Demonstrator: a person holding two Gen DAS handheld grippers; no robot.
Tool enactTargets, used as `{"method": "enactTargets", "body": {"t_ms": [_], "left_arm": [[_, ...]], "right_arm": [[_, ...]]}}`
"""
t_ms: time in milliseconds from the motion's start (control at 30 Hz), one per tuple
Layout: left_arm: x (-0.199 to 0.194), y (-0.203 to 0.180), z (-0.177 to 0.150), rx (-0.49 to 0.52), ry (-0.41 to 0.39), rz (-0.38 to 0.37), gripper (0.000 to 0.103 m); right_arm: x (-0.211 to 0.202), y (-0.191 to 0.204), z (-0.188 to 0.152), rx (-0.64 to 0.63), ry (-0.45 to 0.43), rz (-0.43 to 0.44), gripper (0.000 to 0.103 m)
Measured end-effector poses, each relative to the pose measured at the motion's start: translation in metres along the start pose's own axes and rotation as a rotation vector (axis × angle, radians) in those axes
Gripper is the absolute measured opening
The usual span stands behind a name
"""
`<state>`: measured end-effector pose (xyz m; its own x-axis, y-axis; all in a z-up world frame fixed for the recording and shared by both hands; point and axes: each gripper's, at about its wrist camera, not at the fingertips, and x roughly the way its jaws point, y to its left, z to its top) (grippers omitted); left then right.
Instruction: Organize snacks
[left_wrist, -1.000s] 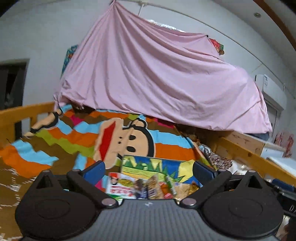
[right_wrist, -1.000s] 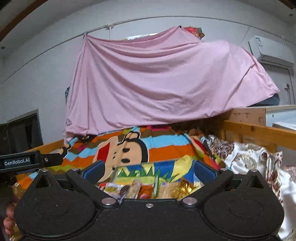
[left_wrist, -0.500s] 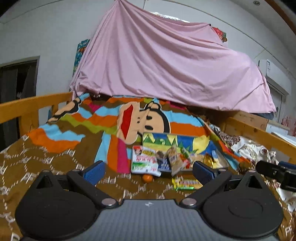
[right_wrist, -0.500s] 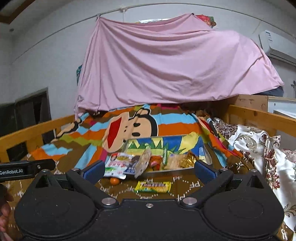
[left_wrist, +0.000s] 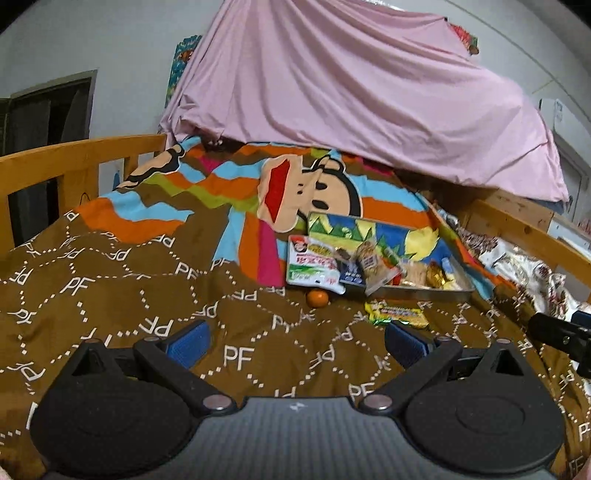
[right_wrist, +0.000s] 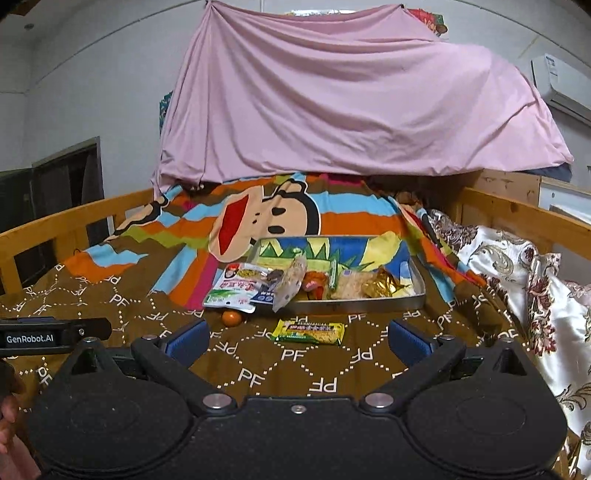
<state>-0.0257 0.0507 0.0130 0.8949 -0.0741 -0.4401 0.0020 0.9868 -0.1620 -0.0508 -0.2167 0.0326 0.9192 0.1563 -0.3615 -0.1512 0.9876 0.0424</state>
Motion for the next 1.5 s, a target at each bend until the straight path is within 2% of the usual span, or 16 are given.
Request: {"method": "enactTargets", "body": {"t_ms": [1000, 1500], "left_arm": [[0.019, 0.004, -0.006, -0.021, 0.117, 0.056, 0.103], [0.04, 0.01, 0.0, -0.081, 0.141, 0.094, 0.103]], "right_arm": [[0.03, -0.001, -0.008, 0.017, 0.145, -0.006, 0.102], [0.05, 0.001, -0.006, 0.013, 0.187, 0.027, 0.102]]}}
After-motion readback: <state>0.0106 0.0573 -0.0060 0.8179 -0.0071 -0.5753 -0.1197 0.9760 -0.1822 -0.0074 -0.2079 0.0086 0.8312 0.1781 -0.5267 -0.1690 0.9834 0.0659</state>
